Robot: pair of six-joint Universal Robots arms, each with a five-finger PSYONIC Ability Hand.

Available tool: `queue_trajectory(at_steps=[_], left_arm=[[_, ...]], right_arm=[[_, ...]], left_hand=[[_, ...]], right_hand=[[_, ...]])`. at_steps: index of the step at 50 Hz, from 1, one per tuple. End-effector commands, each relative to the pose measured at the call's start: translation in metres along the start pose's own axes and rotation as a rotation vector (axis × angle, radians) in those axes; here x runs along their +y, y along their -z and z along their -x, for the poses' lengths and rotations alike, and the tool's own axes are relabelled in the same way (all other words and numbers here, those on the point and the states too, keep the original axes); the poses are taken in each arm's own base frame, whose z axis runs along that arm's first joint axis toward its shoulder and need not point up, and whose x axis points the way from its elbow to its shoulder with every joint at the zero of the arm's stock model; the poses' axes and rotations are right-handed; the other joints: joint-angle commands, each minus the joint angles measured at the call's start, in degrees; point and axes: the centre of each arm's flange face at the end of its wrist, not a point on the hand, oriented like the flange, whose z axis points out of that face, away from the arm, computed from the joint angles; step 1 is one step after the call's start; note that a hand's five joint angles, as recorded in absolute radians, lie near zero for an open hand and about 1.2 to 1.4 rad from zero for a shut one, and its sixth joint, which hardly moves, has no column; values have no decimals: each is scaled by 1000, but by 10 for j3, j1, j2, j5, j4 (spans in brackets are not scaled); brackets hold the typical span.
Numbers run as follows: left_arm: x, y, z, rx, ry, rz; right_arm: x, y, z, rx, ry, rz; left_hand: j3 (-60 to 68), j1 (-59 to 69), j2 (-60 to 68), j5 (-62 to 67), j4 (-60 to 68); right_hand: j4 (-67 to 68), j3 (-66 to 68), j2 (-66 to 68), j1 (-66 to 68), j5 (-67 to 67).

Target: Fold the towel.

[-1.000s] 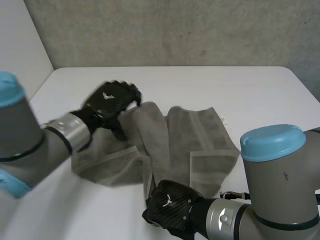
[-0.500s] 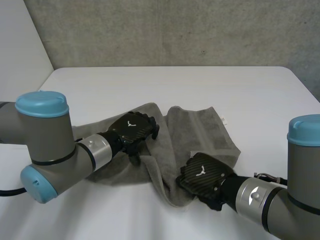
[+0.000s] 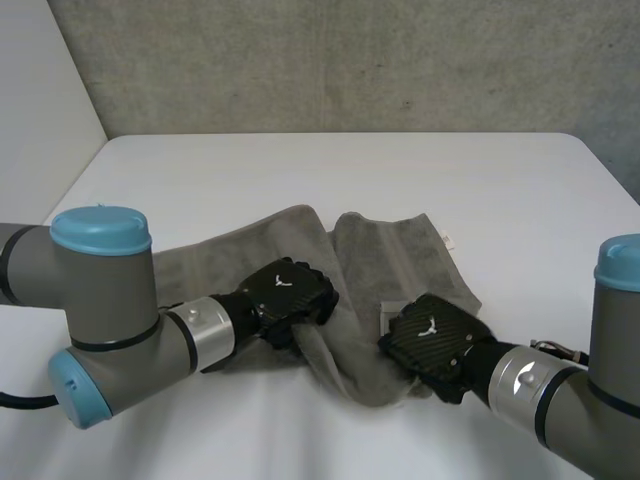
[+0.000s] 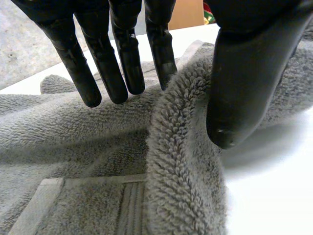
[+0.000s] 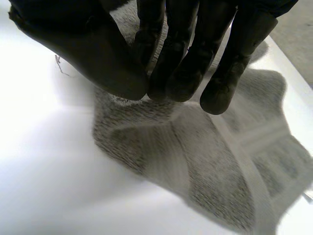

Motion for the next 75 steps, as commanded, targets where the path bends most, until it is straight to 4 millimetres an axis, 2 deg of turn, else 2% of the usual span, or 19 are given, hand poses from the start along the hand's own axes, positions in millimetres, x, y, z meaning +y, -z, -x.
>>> queue_trajectory(at_steps=[1,11,12,13,15,16,17,18,19,20,21,23,26,31,36,42,47,59,75], left_arm=[[6,3,1,-7,15,20],[24,2,-3,5,43,64],[28,0,-5,11,50,76],[28,0,-5,11,50,76],[35,-2,-8,18,59,99],[35,-2,-8,18,59,99],[36,-2,-9,13,60,105],[36,-2,-9,13,60,105],[34,-1,-8,4,56,104],[32,0,-7,-4,52,99],[32,0,-7,-4,52,99],[17,6,1,-34,34,62],[5,16,7,-63,21,32],[-2,32,17,-111,27,16],[-7,47,11,-119,30,13],[-5,64,5,-137,41,17],[2,74,8,-163,61,30],[15,84,17,-206,33,73],[16,89,18,-219,34,75]], right_arm=[[5,-4,-16,58,-55,7],[6,-5,-14,51,-71,6],[5,-5,-15,54,-83,5],[5,-5,-15,54,-83,5],[3,-6,-20,71,-122,-5],[3,-6,-20,71,-123,-5],[2,-6,-26,86,-150,-12],[2,-6,-26,86,-150,-12],[2,-6,-36,112,-176,-17],[2,-6,-49,146,-195,-22],[2,-6,-49,147,-195,-22],[0,-7,-73,202,-207,-40],[0,-15,-86,215,-198,-43],[-1,-28,-98,192,-203,-24],[3,-49,-106,149,-227,18],[3,-75,-100,64,-249,61],[1,-85,-90,6,-254,89],[-4,-93,-78,-36,-242,99],[7,-103,-73,-39,-231,141]], left_hand=[[9,13,9,9,10],[46,49,46,46,47],[88,91,87,88,89],[88,92,88,88,89],[287,291,287,287,288],[288,292,288,288,289],[367,370,366,367,368],[368,371,367,367,368],[417,421,417,417,418],[418,421,417,418,419],[418,421,417,418,419],[418,421,417,418,419],[418,421,417,418,419],[418,421,417,418,419],[418,421,417,418,419],[418,421,417,418,419],[418,421,417,418,419],[418,421,417,418,419],[418,421,417,418,419]], right_hand=[[37,36,46,41,32],[37,36,46,41,32],[-109,-110,-100,-105,-114],[-110,-111,-102,-107,-115],[-500,-501,-492,-496,-505],[-502,-503,-494,-498,-507],[-647,-648,-639,-643,-652],[-648,-649,-640,-645,-653],[-663,-664,-654,-659,-668],[-663,-664,-654,-659,-668],[-663,-664,-654,-659,-668],[-663,-664,-654,-659,-668],[-663,-664,-654,-659,-668],[-663,-664,-654,-659,-668],[-663,-664,-654,-659,-668],[-632,-633,-623,-628,-637],[-628,-629,-620,-625,-633],[-621,-623,-613,-618,-627],[-516,-517,-507,-512,-521]])
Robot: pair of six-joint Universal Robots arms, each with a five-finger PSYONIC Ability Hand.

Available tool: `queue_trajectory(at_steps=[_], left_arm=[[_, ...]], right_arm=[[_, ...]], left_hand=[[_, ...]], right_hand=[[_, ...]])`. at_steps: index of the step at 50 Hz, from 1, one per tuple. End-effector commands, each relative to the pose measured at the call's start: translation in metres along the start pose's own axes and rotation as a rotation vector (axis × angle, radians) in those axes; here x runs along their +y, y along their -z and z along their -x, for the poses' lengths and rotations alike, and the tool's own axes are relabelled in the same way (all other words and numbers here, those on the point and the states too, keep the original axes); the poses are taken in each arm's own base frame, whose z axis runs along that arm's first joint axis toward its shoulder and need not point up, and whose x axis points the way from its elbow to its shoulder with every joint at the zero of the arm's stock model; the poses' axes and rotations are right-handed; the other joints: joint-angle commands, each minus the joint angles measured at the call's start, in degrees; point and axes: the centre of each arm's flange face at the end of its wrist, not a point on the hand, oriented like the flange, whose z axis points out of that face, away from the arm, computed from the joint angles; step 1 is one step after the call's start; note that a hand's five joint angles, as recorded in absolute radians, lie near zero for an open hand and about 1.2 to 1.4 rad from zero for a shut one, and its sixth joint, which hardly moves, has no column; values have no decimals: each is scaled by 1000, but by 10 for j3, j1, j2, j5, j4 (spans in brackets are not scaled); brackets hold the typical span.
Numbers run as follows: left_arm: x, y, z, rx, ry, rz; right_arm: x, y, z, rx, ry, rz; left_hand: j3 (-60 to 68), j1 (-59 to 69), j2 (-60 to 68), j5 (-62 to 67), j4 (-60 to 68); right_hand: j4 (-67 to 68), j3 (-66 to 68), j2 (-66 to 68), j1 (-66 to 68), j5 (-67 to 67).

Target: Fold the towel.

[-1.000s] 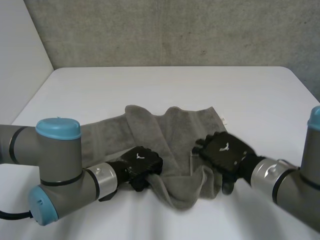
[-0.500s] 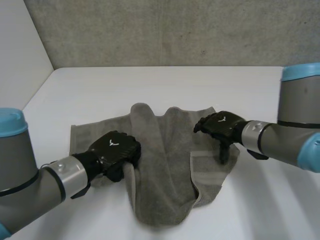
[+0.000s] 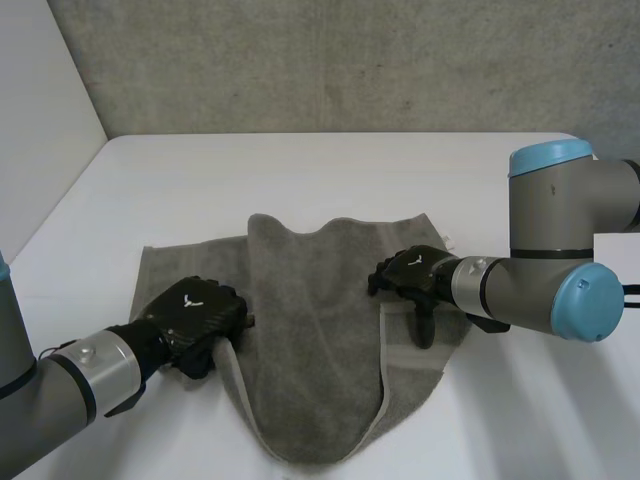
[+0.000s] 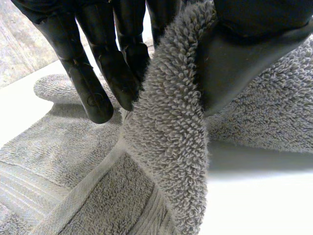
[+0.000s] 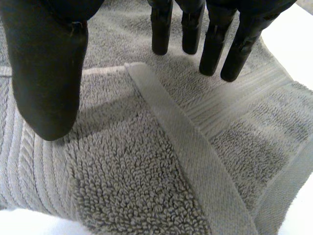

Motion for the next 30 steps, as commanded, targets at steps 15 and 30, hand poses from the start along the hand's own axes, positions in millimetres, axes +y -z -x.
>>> queue_trajectory(at_steps=[15,30], left_arm=[[-1,0,0,-3,-4,-8],[-2,0,1,-5,-5,-10]], right_arm=[[2,2,2,-5,7,12],[10,13,14,-36,-7,42]], left_hand=[[39,81,42,64,23],[39,81,42,64,23]], right_hand=[[193,190,191,189,186],[257,254,255,253,249]])
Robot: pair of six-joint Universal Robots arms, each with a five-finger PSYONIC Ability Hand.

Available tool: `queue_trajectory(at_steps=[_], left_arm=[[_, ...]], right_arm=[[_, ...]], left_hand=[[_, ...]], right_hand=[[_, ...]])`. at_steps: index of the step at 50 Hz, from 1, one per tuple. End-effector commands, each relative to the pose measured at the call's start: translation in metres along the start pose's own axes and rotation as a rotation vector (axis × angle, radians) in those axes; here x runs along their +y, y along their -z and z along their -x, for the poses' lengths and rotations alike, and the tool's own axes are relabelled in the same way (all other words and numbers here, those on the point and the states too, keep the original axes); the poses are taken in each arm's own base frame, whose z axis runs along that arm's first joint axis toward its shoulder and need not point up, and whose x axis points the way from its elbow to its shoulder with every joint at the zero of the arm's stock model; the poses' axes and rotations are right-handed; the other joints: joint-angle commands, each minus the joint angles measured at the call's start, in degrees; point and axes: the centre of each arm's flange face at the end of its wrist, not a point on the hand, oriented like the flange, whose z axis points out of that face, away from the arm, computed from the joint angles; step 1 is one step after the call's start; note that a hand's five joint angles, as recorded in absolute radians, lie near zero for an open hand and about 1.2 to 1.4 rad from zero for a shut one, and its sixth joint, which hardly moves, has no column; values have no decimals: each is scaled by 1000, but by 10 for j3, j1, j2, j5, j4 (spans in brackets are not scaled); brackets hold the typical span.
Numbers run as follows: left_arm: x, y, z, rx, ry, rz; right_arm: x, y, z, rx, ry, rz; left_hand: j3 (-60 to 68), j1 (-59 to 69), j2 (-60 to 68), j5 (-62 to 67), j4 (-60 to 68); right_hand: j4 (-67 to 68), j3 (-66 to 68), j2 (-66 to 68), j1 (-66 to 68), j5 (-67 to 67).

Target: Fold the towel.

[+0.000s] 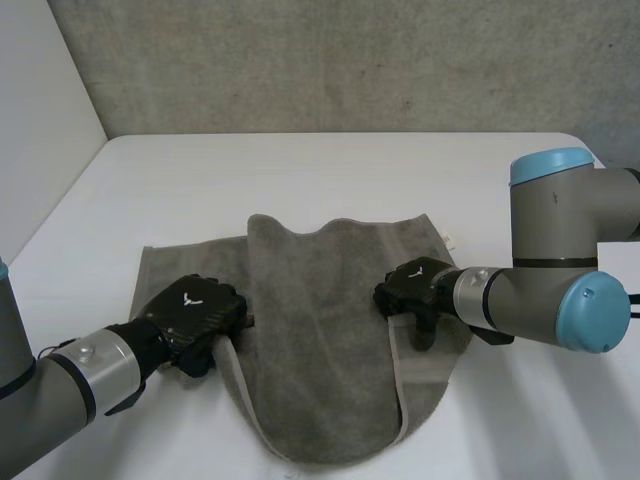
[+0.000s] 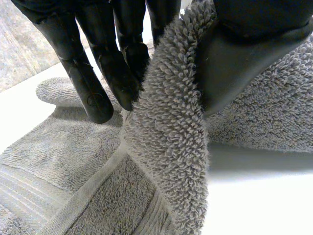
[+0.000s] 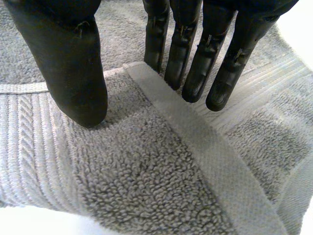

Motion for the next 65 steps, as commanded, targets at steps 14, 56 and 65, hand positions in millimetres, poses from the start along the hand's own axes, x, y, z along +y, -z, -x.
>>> queue_trajectory(at_steps=[14,56,65], left_arm=[[-2,-1,3,-6,-3,-6],[-49,-44,61,-126,-109,-164],[-165,-70,144,-444,-184,-458]], right_arm=[[5,21,6,-7,33,22],[-56,39,-27,89,235,-89],[-193,89,-106,476,204,-752]], left_hand=[[39,81,42,64,23],[39,81,42,64,23],[39,81,42,64,23]], right_hand=[[21,23,21,21,22],[369,371,369,369,370],[369,371,369,369,370]])
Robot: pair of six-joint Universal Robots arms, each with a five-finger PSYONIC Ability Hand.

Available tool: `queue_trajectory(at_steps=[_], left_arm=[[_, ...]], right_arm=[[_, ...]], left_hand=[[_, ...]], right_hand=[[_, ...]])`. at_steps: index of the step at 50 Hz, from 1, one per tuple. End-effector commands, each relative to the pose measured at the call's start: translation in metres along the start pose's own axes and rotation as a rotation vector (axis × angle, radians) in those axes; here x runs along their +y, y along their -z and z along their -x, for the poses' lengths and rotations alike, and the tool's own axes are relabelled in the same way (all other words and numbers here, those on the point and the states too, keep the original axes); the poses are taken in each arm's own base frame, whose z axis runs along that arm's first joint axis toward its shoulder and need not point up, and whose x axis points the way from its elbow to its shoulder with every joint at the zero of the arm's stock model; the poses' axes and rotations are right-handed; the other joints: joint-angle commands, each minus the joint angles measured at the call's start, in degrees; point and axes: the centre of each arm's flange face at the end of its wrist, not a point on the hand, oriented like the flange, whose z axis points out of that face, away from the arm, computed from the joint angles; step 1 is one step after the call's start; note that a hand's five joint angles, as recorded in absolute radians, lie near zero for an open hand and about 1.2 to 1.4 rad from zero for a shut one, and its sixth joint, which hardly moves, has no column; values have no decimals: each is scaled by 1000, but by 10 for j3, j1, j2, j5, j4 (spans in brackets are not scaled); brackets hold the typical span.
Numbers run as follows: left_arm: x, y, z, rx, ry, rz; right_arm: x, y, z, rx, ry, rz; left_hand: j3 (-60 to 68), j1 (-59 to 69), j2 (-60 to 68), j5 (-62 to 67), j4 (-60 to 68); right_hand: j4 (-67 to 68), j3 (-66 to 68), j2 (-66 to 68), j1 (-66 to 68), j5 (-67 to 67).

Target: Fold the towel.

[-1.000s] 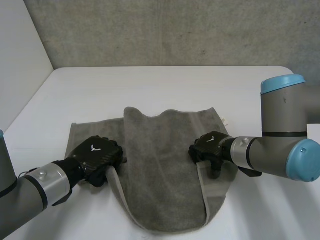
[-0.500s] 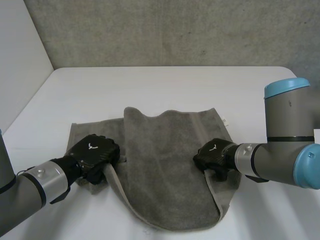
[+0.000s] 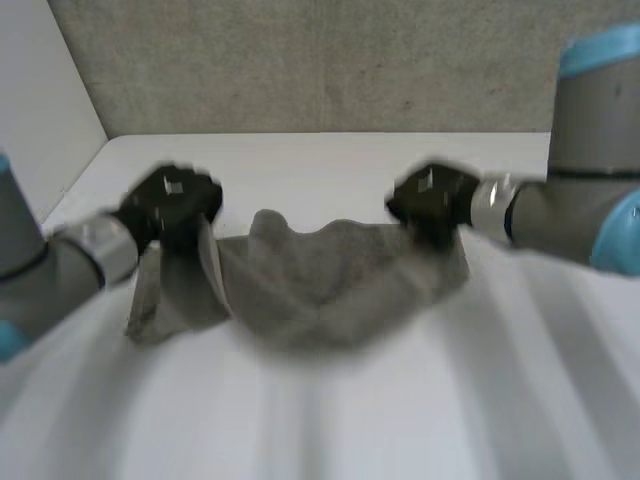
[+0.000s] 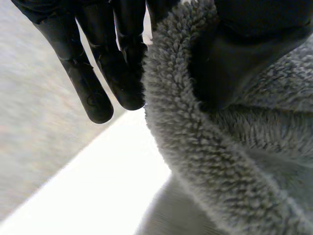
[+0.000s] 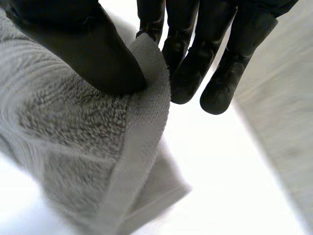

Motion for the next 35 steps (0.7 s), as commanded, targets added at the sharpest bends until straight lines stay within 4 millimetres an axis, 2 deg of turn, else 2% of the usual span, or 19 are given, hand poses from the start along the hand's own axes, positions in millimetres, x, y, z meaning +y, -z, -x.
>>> queue_trajectory(at_steps=[1,3,4,6,7,9,13,16,20,22,23,25,26,27,28,30,31,33,35], left_arm=[[-96,-50,78,-296,-38,-301],[-117,-52,90,-338,-17,-378],[-117,-52,90,-338,-17,-379],[-158,-47,110,-388,41,-546],[-159,-47,110,-388,42,-547],[-187,-39,121,-389,110,-687],[-197,-35,123,-362,161,-758],[-193,-37,125,-353,185,-762],[-166,-47,121,-347,217,-671],[-122,-56,110,-309,262,-526],[-122,-56,110,-308,262,-526],[-68,-58,95,-239,294,-355],[-67,-58,95,-238,295,-354],[-40,-56,81,-189,297,-268],[-40,-56,81,-189,297,-267],[6,-44,51,-94,259,-117],[7,-44,51,-94,259,-116],[43,-25,28,-28,188,7],[54,-16,20,-12,148,52]], right_arm=[[-109,17,-99,402,-54,-604],[-120,24,-110,437,-83,-697],[-121,24,-111,437,-83,-698],[-135,37,-132,505,-111,-841],[-135,37,-132,506,-111,-841],[-146,53,-142,560,-138,-906],[-145,56,-144,580,-151,-897],[-137,49,-141,549,-167,-854],[-119,35,-128,457,-203,-752],[-89,17,-115,358,-221,-607],[-89,17,-115,357,-221,-607],[-54,-2,-89,248,-203,-430],[-54,-2,-88,248,-203,-429],[-33,-8,-77,203,-186,-333],[-33,-8,-77,203,-186,-332],[5,-15,-52,107,-146,-176],[5,-15,-52,107,-146,-176],[34,-16,-35,47,-129,-72],[41,-13,-25,17,-128,-43]], left_hand=[[33,81,35,64,22],[33,81,35,64,22],[33,81,35,64,22],[33,81,35,64,22],[33,81,35,64,22],[33,81,35,64,22],[33,81,35,64,22],[33,81,35,64,22],[33,81,35,64,22],[33,81,35,64,22],[33,81,35,64,22],[33,81,35,64,22],[33,81,35,64,22],[33,81,35,64,22],[33,81,35,64,22],[33,81,35,64,22],[33,81,35,64,22],[33,81,35,64,22],[33,81,35,64,22]], right_hand=[[36,45,56,45,36],[36,45,56,45,36],[36,45,56,45,36],[36,45,56,45,36],[36,45,56,45,36],[36,45,56,45,36],[36,45,56,45,36],[36,45,56,45,36],[36,45,56,45,36],[36,45,56,45,36],[36,45,56,45,36],[36,45,56,45,36],[36,45,56,45,36],[36,45,56,45,36],[36,45,56,45,36],[36,45,56,45,36],[36,45,56,45,36],[36,45,56,45,36],[36,45,56,45,36]])
